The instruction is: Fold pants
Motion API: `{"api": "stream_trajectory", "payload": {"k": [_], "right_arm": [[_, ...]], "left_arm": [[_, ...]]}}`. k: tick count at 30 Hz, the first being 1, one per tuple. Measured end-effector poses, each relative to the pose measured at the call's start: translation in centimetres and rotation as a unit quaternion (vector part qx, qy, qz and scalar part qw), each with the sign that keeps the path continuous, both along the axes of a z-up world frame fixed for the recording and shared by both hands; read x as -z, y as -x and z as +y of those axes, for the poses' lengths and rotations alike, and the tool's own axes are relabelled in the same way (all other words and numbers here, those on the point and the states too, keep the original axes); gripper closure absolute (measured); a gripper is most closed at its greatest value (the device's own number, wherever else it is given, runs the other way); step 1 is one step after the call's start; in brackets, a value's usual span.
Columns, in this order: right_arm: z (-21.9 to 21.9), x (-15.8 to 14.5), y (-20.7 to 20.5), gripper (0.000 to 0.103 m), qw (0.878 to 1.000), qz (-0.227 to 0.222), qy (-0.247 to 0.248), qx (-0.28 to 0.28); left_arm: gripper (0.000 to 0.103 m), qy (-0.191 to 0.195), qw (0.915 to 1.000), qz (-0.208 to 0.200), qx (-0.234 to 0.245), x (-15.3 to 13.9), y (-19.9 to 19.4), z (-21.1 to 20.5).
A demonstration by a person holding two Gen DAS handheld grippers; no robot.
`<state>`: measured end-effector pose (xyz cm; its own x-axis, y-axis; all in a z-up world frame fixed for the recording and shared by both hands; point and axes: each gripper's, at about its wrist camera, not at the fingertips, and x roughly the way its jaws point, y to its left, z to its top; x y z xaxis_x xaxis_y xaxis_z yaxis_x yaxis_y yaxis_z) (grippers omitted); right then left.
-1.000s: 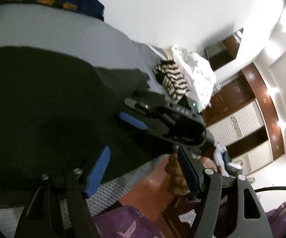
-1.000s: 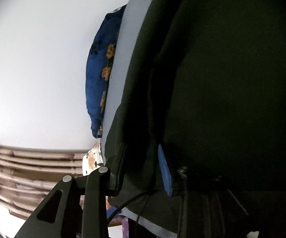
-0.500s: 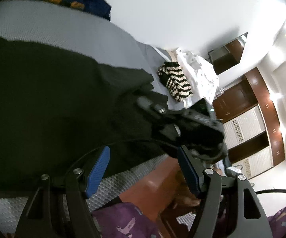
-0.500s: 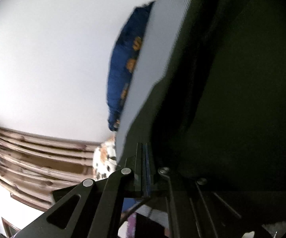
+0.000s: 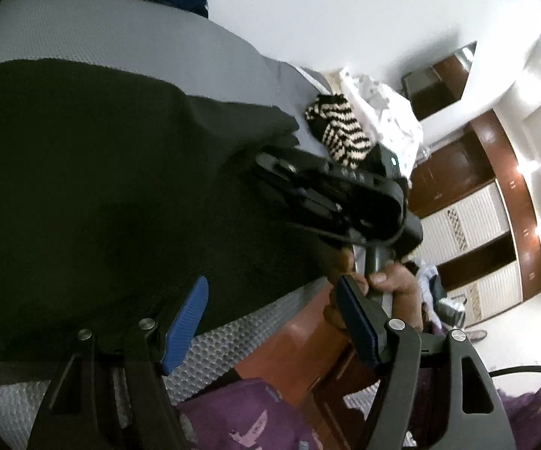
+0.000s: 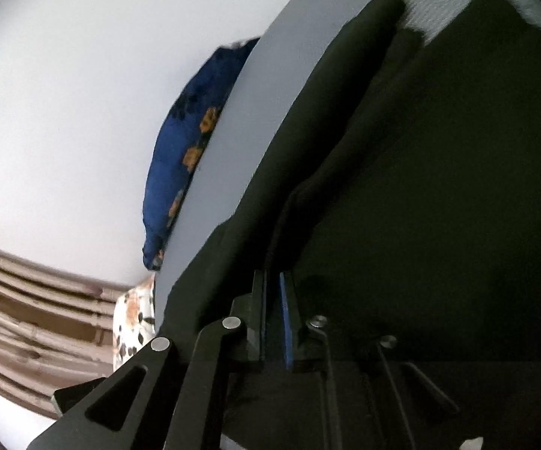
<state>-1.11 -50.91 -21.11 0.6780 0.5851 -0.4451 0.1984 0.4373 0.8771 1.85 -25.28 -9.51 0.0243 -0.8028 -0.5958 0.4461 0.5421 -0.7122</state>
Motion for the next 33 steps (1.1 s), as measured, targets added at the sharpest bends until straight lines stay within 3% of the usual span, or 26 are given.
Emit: {"api": "stream_trajectory", "payload": {"k": [2,6,7,8,14,21,27,30,33], "right_arm": [[0.7,0.4,-0.7,0.083,1.0,0.001,-0.005,-0.008],[2.0,0.3,-2.2,0.083,1.0,-0.007,-0.006,-0.01],[2.2,0.3,-2.4,0.086,1.0,-0.006,-0.007,-0.008],[2.1,0.4,-2.4,0.096,1.0,-0.004,-0.009,-0.005],[1.0,-2.6,1.0,0.097,0.998,-0.041,-0.019,0.031],[1.8,-7.4,6.6,0.097,0.994,-0.062,0.073,0.056],[3.8,-5.6,10.1,0.097,0.992,-0.025,0.114,0.057],[2.6,-2.9,9.8,0.097,0.995,0.001,0.066,0.07],[2.2,-4.0,10.0,0.097,0.995,-0.029,0.05,0.075]], "left_arm": [[0.032,-0.004,1.0,0.004,0.004,0.4,-0.1,-0.2],[0.032,-0.011,0.9997,0.019,0.008,1.3,-0.4,-0.6],[0.032,-0.012,0.9997,0.021,0.009,1.4,-0.5,-0.6],[0.032,-0.012,0.9996,0.022,0.009,1.4,-0.5,-0.6],[0.032,0.001,1.0,-0.002,-0.001,-0.2,-0.8,0.4],[0.031,0.023,0.9985,-0.034,-0.036,-2.1,-1.8,3.1],[0.03,0.032,0.9963,-0.031,-0.074,-2.2,-3.2,5.4],[0.029,0.0,0.9976,-0.026,-0.065,-1.3,-4.0,5.0],[0.029,0.011,0.9979,-0.029,-0.056,-1.9,-4.1,4.7]]}}
